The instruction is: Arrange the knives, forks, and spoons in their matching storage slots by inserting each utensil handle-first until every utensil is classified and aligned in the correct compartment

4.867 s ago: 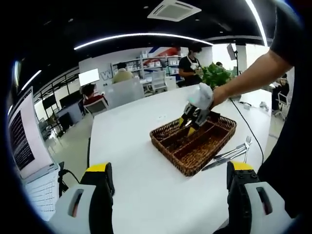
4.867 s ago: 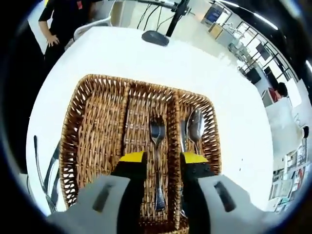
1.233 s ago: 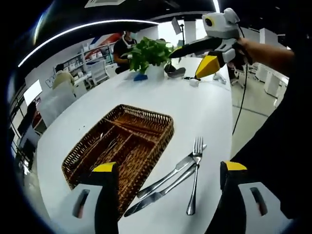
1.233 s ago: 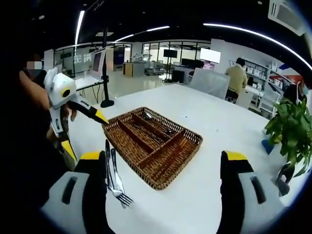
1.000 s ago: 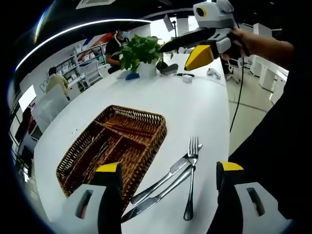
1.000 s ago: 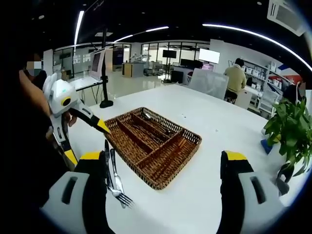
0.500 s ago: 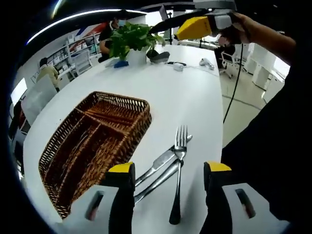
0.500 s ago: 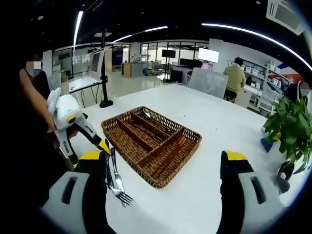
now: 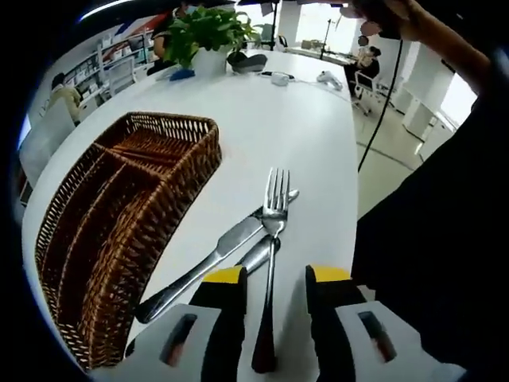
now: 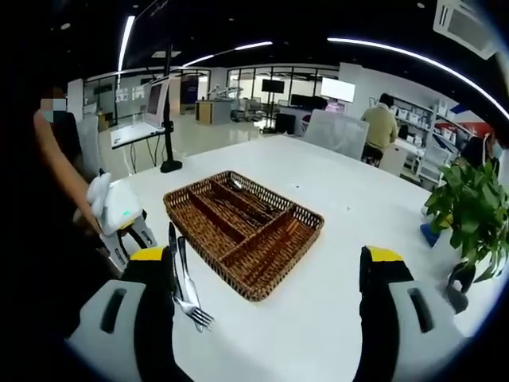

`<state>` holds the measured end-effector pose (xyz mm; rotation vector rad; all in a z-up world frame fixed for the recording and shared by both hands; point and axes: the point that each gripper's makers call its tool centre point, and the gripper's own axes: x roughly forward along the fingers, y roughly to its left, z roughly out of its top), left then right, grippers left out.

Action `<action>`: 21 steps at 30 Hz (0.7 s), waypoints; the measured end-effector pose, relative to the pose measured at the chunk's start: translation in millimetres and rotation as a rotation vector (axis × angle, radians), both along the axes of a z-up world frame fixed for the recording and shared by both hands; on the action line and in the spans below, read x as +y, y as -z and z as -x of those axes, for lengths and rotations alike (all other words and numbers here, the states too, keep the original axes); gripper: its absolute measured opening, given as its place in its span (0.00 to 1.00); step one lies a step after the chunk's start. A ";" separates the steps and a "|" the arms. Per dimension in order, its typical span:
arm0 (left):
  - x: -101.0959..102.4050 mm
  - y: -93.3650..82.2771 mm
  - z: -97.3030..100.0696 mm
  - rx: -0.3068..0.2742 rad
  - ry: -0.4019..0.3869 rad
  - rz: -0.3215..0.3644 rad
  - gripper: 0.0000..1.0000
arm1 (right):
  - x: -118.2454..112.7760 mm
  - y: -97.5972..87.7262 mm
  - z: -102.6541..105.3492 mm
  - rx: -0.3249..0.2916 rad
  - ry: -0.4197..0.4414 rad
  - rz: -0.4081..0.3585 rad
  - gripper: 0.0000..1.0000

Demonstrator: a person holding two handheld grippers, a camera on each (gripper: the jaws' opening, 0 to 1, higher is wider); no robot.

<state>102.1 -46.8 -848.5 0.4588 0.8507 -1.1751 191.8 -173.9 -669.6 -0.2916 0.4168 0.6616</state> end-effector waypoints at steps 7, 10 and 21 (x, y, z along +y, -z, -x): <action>-2.2 10.0 2.6 -0.028 0.042 -0.022 0.16 | -0.4 0.5 0.6 0.001 0.003 0.002 1.00; -1.4 14.5 2.0 -0.044 0.054 -0.037 0.08 | -1.3 1.1 0.7 0.003 0.005 0.010 0.99; 3.4 16.1 0.3 -0.054 0.067 -0.040 0.06 | -0.2 2.1 0.6 0.005 0.007 0.008 0.98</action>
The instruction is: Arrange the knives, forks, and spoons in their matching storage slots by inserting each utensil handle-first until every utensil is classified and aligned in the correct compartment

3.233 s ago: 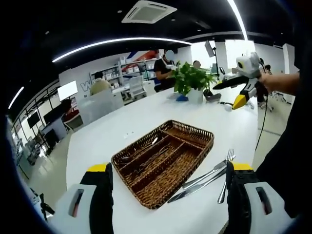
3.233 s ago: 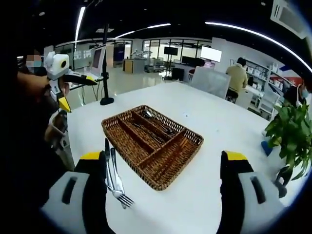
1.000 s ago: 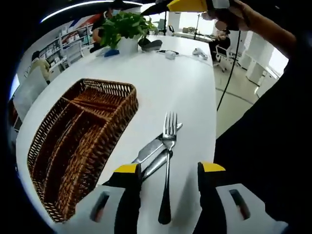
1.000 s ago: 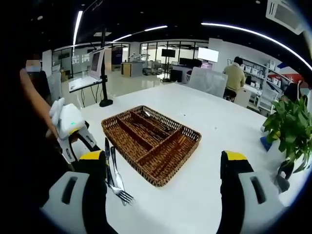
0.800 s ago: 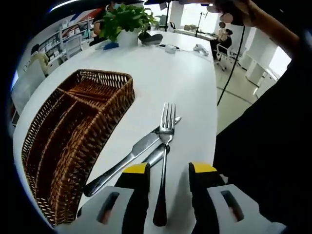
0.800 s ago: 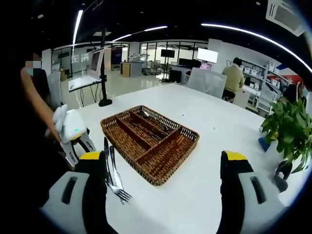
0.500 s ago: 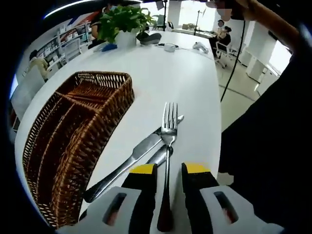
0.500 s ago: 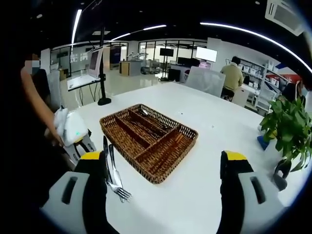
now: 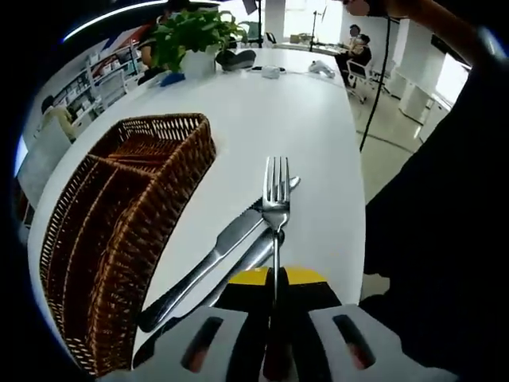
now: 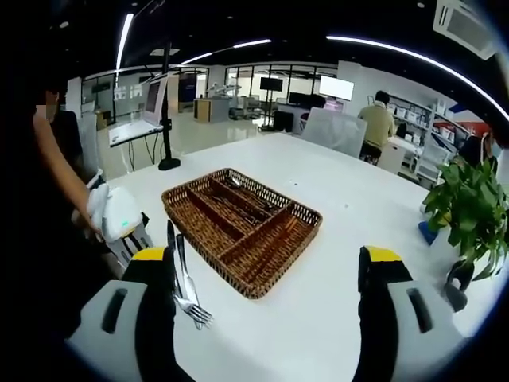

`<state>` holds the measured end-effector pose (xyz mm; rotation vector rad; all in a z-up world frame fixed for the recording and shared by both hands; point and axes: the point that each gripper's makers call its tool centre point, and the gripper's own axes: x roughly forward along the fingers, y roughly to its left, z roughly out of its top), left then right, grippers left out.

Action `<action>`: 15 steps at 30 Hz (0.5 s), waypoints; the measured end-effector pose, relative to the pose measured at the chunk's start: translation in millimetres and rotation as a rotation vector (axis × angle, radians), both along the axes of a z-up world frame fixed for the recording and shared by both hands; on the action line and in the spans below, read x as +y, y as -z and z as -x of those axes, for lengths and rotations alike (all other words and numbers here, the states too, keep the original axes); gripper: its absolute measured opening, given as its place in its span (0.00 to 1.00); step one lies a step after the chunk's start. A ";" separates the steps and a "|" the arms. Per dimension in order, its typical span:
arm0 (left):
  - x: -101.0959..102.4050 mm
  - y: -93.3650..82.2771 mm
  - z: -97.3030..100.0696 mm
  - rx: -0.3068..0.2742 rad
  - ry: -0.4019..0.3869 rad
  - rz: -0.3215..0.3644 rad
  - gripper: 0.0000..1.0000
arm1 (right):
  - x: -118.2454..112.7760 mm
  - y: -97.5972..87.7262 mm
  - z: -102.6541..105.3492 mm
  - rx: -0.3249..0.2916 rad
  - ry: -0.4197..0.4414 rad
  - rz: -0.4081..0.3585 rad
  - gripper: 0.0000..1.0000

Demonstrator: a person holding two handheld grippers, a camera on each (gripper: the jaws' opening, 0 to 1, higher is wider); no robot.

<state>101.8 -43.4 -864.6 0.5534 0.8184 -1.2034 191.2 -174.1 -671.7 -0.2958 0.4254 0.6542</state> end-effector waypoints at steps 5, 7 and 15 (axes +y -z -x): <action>-11.8 -0.1 0.0 0.024 0.003 0.011 0.13 | 2.2 2.1 1.9 0.003 -0.009 0.002 0.98; -14.9 3.2 1.6 0.027 0.012 0.000 0.13 | 2.0 2.4 2.5 0.004 -0.009 -0.001 0.98; -15.8 4.8 -3.4 -0.028 0.041 0.033 0.05 | -4.1 3.9 3.4 0.006 0.009 0.000 0.98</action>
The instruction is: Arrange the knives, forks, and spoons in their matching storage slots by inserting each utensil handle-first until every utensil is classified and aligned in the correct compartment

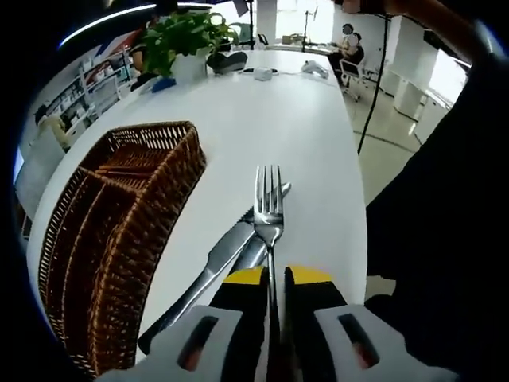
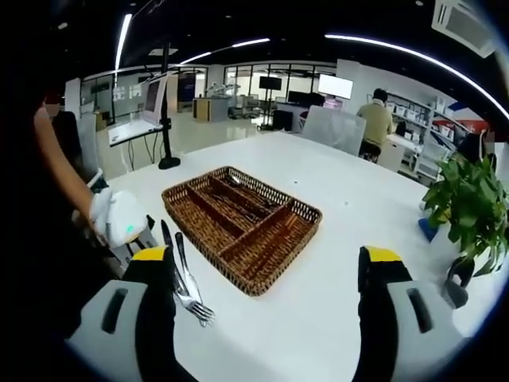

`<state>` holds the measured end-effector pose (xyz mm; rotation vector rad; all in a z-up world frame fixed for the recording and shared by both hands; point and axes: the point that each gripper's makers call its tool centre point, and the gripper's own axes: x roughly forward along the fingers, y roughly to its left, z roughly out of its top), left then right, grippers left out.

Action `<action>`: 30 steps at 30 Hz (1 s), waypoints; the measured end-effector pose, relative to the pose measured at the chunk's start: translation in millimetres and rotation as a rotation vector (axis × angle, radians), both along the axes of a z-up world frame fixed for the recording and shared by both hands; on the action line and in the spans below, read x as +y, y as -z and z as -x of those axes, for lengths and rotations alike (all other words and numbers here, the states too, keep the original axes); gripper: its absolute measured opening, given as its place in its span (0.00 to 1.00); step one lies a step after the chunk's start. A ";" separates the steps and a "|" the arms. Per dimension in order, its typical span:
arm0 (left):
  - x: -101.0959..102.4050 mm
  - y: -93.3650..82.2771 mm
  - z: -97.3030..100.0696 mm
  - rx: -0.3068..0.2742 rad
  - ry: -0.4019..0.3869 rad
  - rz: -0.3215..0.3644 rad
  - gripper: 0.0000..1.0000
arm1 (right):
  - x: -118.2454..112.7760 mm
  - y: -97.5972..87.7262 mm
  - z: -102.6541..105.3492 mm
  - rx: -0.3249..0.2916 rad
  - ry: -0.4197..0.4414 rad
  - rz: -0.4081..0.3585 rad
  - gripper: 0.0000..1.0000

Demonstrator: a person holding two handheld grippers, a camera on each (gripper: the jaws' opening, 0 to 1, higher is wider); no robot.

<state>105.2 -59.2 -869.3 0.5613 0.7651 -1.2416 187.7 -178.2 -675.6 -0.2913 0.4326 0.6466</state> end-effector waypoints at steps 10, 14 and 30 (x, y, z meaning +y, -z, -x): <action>1.4 -2.7 -0.6 -0.051 0.056 -0.003 0.01 | 2.5 -1.2 -1.7 -0.004 -0.004 0.003 0.98; 0.2 -12.5 2.5 -0.009 0.061 0.015 0.01 | 1.2 -2.7 -3.9 -0.015 0.000 0.006 0.98; 3.7 -44.2 11.8 -0.005 0.195 -0.012 0.01 | 8.6 2.7 -0.9 0.004 -0.037 0.030 1.00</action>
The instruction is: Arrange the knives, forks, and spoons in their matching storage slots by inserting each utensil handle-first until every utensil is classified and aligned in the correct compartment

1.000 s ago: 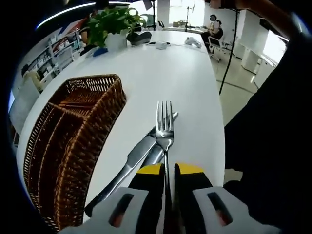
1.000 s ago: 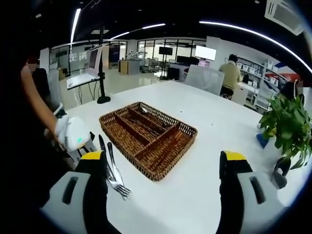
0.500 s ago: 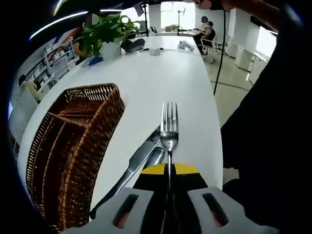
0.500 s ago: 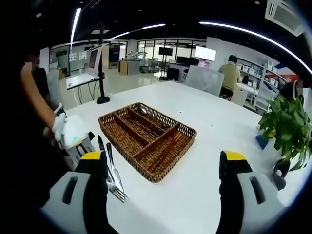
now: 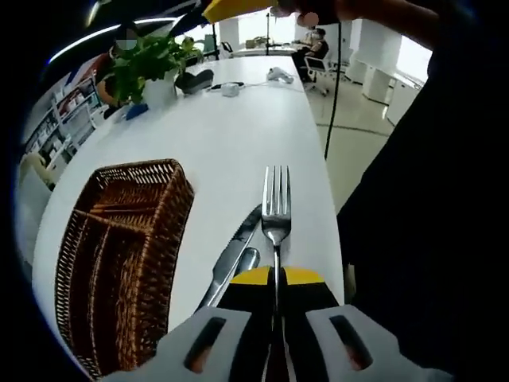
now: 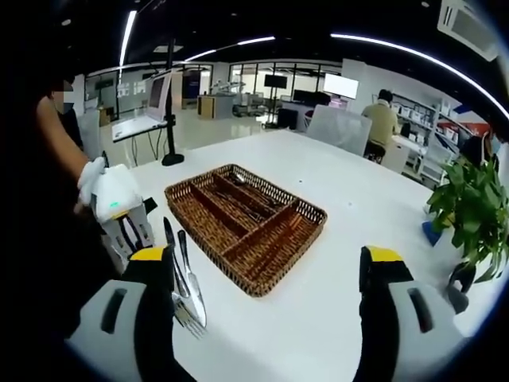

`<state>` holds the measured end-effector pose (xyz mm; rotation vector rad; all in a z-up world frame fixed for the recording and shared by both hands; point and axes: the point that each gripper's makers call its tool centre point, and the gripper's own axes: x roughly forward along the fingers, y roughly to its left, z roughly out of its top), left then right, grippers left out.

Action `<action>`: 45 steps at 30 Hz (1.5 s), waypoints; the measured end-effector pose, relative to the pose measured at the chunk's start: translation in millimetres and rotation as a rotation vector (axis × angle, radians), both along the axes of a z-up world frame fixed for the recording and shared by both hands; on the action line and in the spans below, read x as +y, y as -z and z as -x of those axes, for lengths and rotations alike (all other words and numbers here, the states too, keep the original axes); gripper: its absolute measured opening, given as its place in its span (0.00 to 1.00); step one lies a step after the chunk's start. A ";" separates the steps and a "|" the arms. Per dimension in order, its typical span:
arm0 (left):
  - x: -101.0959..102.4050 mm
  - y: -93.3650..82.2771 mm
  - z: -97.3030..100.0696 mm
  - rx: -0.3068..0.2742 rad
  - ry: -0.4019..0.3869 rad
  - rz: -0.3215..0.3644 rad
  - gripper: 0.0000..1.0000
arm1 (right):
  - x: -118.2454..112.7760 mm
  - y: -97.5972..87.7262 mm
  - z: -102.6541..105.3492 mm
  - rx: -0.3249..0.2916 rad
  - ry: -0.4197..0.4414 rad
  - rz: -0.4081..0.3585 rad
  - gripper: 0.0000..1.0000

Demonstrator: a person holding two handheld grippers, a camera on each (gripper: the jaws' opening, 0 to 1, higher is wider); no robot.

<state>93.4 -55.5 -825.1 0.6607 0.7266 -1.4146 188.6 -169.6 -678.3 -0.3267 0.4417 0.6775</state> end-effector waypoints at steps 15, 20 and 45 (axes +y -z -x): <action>24.7 -45.9 -10.1 0.003 0.039 -0.014 0.01 | 0.4 -10.4 7.8 0.008 0.016 -0.017 1.00; 29.7 -64.3 -18.5 -0.006 0.032 0.008 0.01 | 0.2 -13.8 9.7 0.009 0.022 -0.036 1.00; 61.0 -119.0 -54.2 -0.079 0.022 -0.041 0.01 | 10.2 -19.8 22.9 0.053 0.020 -0.038 1.00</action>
